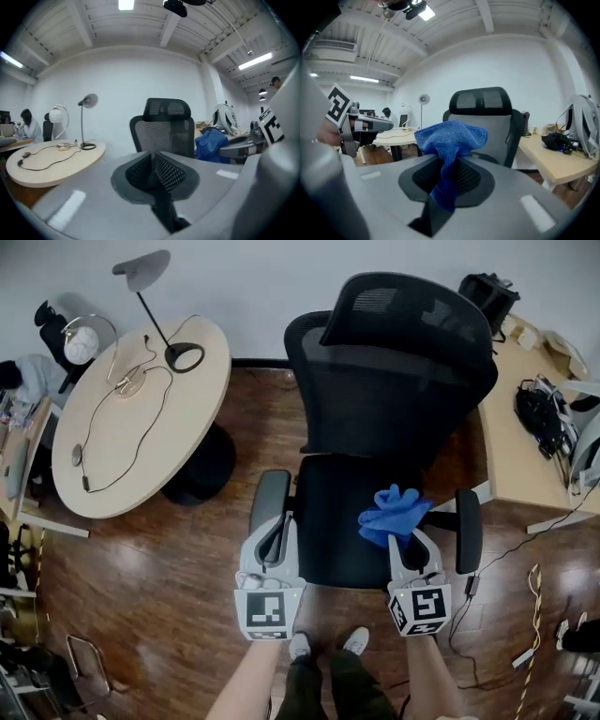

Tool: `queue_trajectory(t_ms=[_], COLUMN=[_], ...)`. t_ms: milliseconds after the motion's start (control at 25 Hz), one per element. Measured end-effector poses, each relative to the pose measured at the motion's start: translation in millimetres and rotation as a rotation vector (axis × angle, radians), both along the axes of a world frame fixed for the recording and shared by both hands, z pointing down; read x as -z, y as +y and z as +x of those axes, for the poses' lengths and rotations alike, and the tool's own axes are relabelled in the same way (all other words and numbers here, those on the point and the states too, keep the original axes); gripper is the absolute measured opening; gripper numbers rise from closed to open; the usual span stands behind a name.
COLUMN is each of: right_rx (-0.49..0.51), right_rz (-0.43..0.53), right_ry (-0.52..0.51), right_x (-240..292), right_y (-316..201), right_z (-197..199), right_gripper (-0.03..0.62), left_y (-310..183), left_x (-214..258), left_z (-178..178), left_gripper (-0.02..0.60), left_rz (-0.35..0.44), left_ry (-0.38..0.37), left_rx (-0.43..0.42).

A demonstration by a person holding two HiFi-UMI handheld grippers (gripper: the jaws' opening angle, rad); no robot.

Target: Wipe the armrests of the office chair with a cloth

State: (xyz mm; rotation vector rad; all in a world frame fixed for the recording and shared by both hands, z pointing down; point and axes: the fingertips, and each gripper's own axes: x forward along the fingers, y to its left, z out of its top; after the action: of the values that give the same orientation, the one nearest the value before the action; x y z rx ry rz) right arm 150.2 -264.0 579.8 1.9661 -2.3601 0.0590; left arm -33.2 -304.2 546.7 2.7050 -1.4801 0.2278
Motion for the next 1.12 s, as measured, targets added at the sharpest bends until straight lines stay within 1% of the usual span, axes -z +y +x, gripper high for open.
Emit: queue_trajectory(t_ms=[40, 80, 160, 200, 320, 360, 400, 480, 520, 600, 640, 680, 720, 800, 840, 920, 960, 1000, 1040, 1080, 1120], right_rx=[0.030, 0.058, 0.100, 0.113, 0.135, 0.138, 0.141, 0.147, 0.153, 0.165, 0.166, 0.170, 0.183, 0.224, 0.247, 0.281, 0.292, 0.304, 0.323, 0.347, 0.373], right_rz=[-0.004, -0.006, -0.016, -0.026, -0.067, -0.090, -0.124, -0.217, -0.273, -0.390, -0.447, -0.499, -0.535, -0.538, -0.529, -0.529, -0.531, -0.522, -0.498, -0.462, -0.425], right_ry=[-0.004, -0.008, -0.011, -0.011, -0.006, 0.001, 0.011, 0.042, 0.065, 0.116, 0.134, 0.143, 0.146, 0.154, 0.153, 0.131, 0.123, 0.116, 0.108, 0.101, 0.095], right_x=[-3.3, -5.9, -10.8, -13.9, -28.0, -36.6, -48.5, -79.4, -95.9, -125.8, -138.6, -149.1, -155.4, -155.6, -152.7, -145.0, -140.9, -137.9, -137.0, -138.5, -141.5], right_y=[-7.4, -13.9, -24.6, -29.9, -48.5, -57.8, -70.5, -106.0, -126.6, -165.4, -179.7, -187.8, -189.5, -175.9, -161.4, -118.9, -94.3, -70.9, -50.6, -33.8, -19.9], right_z=[-27.7, -54.5, -101.9, -122.0, -168.1, -179.0, -187.9, -200.6, -205.5, -211.6, -212.2, -212.8, -215.2, -225.3, -231.7, -245.1, -252.0, -259.5, -267.6, -275.4, -282.3], right_gripper=[0.075, 0.075, 0.075, 0.075, 0.075, 0.075, 0.075, 0.075, 0.077, 0.077, 0.077, 0.076, 0.077, 0.075, 0.075, 0.075, 0.075, 0.075, 0.075, 0.075, 0.075], left_y=[-0.8, -0.9, 3.1, 3.6, -5.1, -6.5, -5.9, -0.2, 1.6, -1.3, -2.1, -1.8, -2.7, -7.2, -7.2, -3.3, -3.5, -6.1, -9.7, -13.7, -16.9], left_x=[-0.2, -0.5, -3.3, -2.7, 2.8, 0.0, -5.1, -17.8, -21.6, -21.9, -23.6, -27.6, -30.5, -32.3, -34.6, -42.3, -44.2, -44.3, -43.5, -41.9, -40.2], left_z=[-29.8, -55.5, -94.6, -109.7, -140.4, -147.2, -153.4, -164.8, -169.4, -174.4, -175.2, -175.5, -175.5, -175.0, -174.3, -171.1, -168.9, -166.3, -163.4, -160.4, -157.7], left_gripper=[0.062, 0.087, 0.097, 0.097, 0.097, 0.097, 0.097, 0.097, 0.097, 0.097, 0.097, 0.097, 0.097, 0.097, 0.097, 0.097, 0.101, 0.130, 0.197, 0.239, 0.239], left_rz=[0.011, 0.023, -0.009, 0.000, 0.169, 0.182, 0.157, 0.034, 0.005, 0.062, 0.065, 0.041, 0.042, 0.113, 0.112, 0.024, 0.005, 0.019, 0.048, 0.090, 0.129], left_ry=[-0.004, -0.011, -0.027, -0.029, -0.024, -0.028, -0.032, -0.030, -0.030, -0.036, -0.034, -0.028, -0.026, -0.035, -0.036, -0.026, -0.022, -0.024, -0.029, -0.033, -0.031], left_rx=[0.042, 0.077, 0.126, 0.142, 0.154, 0.155, 0.158, 0.172, 0.175, 0.166, 0.165, 0.168, 0.168, 0.159, 0.160, 0.171, 0.173, 0.170, 0.163, 0.153, 0.145])
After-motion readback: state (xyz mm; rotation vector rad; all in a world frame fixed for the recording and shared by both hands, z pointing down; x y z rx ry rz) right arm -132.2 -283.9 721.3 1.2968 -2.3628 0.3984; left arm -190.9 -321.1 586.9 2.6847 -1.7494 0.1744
